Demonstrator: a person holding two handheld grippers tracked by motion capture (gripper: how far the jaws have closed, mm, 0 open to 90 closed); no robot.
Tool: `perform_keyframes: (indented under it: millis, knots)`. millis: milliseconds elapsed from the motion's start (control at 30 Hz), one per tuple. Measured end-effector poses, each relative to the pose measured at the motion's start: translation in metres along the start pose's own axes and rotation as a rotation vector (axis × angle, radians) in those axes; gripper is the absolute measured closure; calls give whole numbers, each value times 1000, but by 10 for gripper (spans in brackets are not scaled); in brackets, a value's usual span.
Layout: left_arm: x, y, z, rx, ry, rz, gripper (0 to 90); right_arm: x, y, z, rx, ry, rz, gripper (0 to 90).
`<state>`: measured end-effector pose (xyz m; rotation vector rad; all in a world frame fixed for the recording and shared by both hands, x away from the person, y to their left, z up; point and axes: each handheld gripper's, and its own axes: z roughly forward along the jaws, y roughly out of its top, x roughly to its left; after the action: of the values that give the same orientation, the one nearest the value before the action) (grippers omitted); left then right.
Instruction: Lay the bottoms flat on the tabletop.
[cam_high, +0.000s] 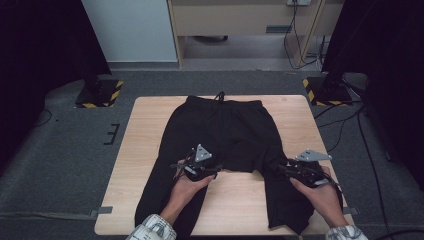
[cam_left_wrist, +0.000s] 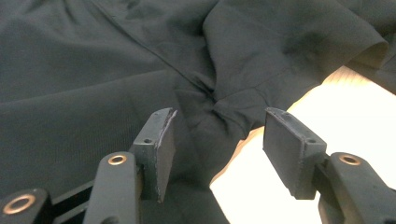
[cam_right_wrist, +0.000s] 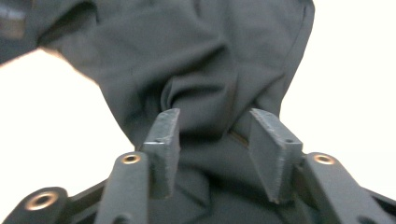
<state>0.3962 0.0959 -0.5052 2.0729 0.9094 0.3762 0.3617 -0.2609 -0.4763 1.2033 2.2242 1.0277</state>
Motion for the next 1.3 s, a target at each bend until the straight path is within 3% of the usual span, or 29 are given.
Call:
perform_keyframes:
  millis: [100, 200, 267, 500, 633, 867, 1067, 1233, 1300]
  knots:
    - [-4, 5, 10, 2, -24, 3, 406, 1, -12, 3, 3, -21, -18, 627]
    - [-9, 10, 20, 18, -10, 48, 393, 2, -20, 8, 13, -4, -17, 699]
    - [-10, 13, 26, 20, -13, 23, 397, 3, -24, 11, 18, 6, -13, 725]
    - [-11, 16, 48, 61, -8, -8, 445, 0, -41, 16, 60, 1, 7, 673]
    - [-12, 14, 59, 89, 23, 23, 539, -3, -46, 19, 91, 7, 8, 648]
    - [-3, 14, 55, 90, 41, 8, 812, -4, -50, 16, 111, 39, 17, 669]
    - [6, 14, 45, 51, 60, -21, 818, -2, -60, 2, 125, 66, -26, 691]
    - [12, 12, 42, 37, 44, -30, 804, 0, -65, -9, 143, 83, -43, 656]
    - [12, 11, 42, 30, 35, -28, 797, -3, -62, -10, 93, 71, -34, 601]
